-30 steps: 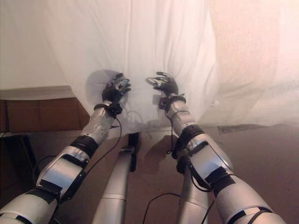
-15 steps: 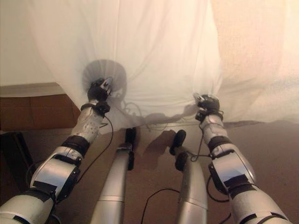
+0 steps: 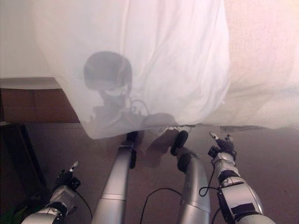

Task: Make the bed

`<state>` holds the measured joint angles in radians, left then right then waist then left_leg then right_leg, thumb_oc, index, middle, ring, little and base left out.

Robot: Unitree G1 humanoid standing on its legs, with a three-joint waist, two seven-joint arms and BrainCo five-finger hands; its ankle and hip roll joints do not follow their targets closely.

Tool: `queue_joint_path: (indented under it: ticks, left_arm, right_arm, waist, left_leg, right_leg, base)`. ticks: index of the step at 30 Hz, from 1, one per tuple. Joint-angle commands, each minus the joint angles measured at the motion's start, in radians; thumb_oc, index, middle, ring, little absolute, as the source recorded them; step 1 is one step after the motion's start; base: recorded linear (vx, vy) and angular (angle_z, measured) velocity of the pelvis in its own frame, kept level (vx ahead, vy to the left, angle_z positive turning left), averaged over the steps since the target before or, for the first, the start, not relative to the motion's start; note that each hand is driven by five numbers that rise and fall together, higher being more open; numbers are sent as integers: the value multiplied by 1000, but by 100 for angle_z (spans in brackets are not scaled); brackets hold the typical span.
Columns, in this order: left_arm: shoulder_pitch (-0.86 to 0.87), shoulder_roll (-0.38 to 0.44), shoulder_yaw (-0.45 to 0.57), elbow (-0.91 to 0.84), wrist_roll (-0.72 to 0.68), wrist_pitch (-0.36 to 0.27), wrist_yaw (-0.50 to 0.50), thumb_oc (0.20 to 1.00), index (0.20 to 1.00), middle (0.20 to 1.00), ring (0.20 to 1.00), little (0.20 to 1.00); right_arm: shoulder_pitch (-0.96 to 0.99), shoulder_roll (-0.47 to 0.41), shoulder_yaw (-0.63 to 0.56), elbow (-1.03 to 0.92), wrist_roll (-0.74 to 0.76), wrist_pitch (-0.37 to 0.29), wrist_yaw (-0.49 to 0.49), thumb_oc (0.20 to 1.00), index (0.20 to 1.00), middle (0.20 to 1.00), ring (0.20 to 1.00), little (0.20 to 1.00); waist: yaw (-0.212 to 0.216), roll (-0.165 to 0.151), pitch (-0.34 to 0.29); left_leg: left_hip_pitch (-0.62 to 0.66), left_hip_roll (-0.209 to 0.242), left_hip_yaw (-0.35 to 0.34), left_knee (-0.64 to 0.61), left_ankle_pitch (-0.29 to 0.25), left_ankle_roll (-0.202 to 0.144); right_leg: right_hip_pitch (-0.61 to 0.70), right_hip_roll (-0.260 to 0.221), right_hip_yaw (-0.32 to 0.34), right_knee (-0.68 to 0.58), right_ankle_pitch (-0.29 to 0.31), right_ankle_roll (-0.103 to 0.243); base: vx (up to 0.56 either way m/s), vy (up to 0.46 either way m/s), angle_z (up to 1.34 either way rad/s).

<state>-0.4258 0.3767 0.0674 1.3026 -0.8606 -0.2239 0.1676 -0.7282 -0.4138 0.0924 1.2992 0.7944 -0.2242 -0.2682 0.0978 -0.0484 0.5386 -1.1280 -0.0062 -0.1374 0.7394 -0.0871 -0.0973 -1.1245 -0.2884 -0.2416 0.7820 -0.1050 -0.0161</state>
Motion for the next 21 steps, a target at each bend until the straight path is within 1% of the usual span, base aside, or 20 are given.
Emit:
queue_joint_path:
  ticks: [1, 2, 3, 6, 7, 8, 11, 12, 15, 16, 17, 18, 19, 20, 21]
  left_arm:
    - [88, 33, 34, 48, 137, -7, 52, 1000, 1000, 1000, 1000, 1000]
    - [113, 30, 38, 63, 208, 4, 93, 1000, 1000, 1000, 1000, 1000]
    - [116, 30, 39, 60, 211, 5, 95, 1000, 1000, 1000, 1000, 1000]
    - [166, 6, 32, 45, 281, 11, 114, 1000, 1000, 1000, 1000, 1000]
    - [189, -20, 4, 25, 353, 14, 122, 1000, 1000, 1000, 1000, 1000]
    - [195, -22, 3, 23, 354, 14, 123, 1000, 1000, 1000, 1000, 1000]
    - [250, -75, -21, -23, 391, 2, 105, 1000, 1000, 1000, 1000, 1000]
    - [262, -80, -19, -34, 394, -1, 88, 1000, 1000, 1000, 1000, 1000]
    - [320, -87, -37, -49, 468, -5, 23, 1000, 1000, 1000, 1000, 1000]
    - [334, -90, -38, -51, 489, -7, 10, 1000, 1000, 1000, 1000, 1000]
    - [335, -90, -38, -52, 489, -7, 10, 1000, 1000, 1000, 1000, 1000]
    - [379, -95, -40, -33, 552, -7, -33, 1000, 1000, 1000, 1000, 1000]
    - [402, -99, -44, -30, 583, -10, -35, 1000, 1000, 1000, 1000, 1000]
    - [402, -99, -44, -30, 583, -10, -35, 1000, 1000, 1000, 1000, 1000]
    - [416, -103, -58, -36, 616, -18, -35, 1000, 1000, 1000, 1000, 1000]
  right_arm:
    - [104, -17, -37, -14, -41, -33, -16, 1000, 1000, 1000, 1000, 1000]
    - [125, -8, -36, -18, -72, -29, -26, 1000, 1000, 1000, 1000, 1000]
    - [128, -7, -36, -20, -74, -28, -27, 1000, 1000, 1000, 1000, 1000]
    - [192, 5, -42, -20, -123, -18, -38, 1000, 1000, 1000, 1000, 1000]
    - [229, 15, -40, -9, -172, -3, -39, 1000, 1000, 1000, 1000, 1000]
    - [234, 15, -40, -11, -173, -2, -40, 1000, 1000, 1000, 1000, 1000]
    - [316, 43, -26, -27, -253, 19, -23, 1000, 1000, 1000, 1000, 1000]
    - [338, 42, -29, -38, -278, 27, -12, 1000, 1000, 1000, 1000, 1000]
    - [421, 54, 1, -47, -408, 53, 32, 1000, 1000, 1000, 1000, 1000]
    - [444, 60, -3, -48, -427, 59, 42, 1000, 1000, 1000, 1000, 1000]
    - [446, 61, -3, -49, -427, 59, 41, 1000, 1000, 1000, 1000, 1000]
    - [514, 80, 3, -42, -503, 73, 71, 1000, 1000, 1000, 1000, 1000]
    - [543, 88, -9, -41, -507, 73, 73, 1000, 1000, 1000, 1000, 1000]
    - [544, 88, -9, -41, -507, 73, 73, 1000, 1000, 1000, 1000, 1000]
    - [559, 100, -44, -37, -478, 69, 72, 1000, 1000, 1000, 1000, 1000]
  waist:
    - [-12, 1, -19]
    - [-12, -5, -19]
    - [-11, -5, -19]
    - [-6, -12, -19]
    - [1, -17, -19]
    - [1, -15, -19]
    - [8, -16, -19]
    - [11, -12, -19]
    - [34, -3, -19]
    - [43, 2, -19]
    - [43, 3, -19]
    - [59, 14, -118]
    - [59, 14, -150]
    - [56, 13, -153]
    - [51, 12, -187]
  left_leg:
    - [30, -32, 20, 18, -76, 83]
    - [50, -26, 22, 16, -78, 83]
    - [54, -25, 22, 15, -78, 83]
    - [145, -11, 18, -35, -74, 82]
    - [238, -5, 15, -100, -63, 78]
    - [247, -4, 14, -107, -61, 78]
    - [441, 8, 13, -229, -35, 69]
    - [482, 11, 16, -274, 5, 70]
    - [731, 26, 8, -412, 44, 55]
    - [795, 27, 6, -443, 53, 54]
    - [799, 28, 5, -447, 54, 54]
    - [933, 37, -4, -558, 100, 39]
    - [961, 46, -7, -586, 110, 36]
    - [958, 44, -9, -589, 115, 36]
    - [992, 54, -9, -622, 124, 28]
  right_leg:
    - [67, -32, 52, -47, -36, 127]
    - [92, -31, 47, -57, -33, 128]
    - [96, -30, 47, -59, -32, 128]
    - [195, -31, 21, -111, -19, 135]
    - [287, -29, 5, -164, -6, 141]
    - [297, -27, 2, -171, -4, 141]
    - [498, -18, -20, -283, 25, 148]
    - [542, -21, -42, -321, 59, 138]
    - [805, -12, -77, -453, 78, 150]
    - [870, -12, -90, -477, 81, 154]
    - [874, -11, -92, -481, 82, 154]
    - [1025, 10, -145, -584, 106, 171]
    - [1056, 14, -159, -609, 112, 176]
    - [1056, 14, -163, -614, 116, 176]
    - [1090, 18, -169, -642, 125, 183]
  base:
    - [-36, 12, 2]
    - [-36, 12, 1]
    - [-44, -4, -3]
    - [-23, -54, -4]
    - [-10, -75, 2]
    - [5, -76, 7]
    - [46, -50, 9]
    - [52, -62, 3]
    - [133, -41, 10]
    - [122, -29, 9]
    - [241, -65, -2]
    - [248, -62, 1]
    - [243, -58, 18]
    - [80, -27, 23]
    - [68, -27, 25]
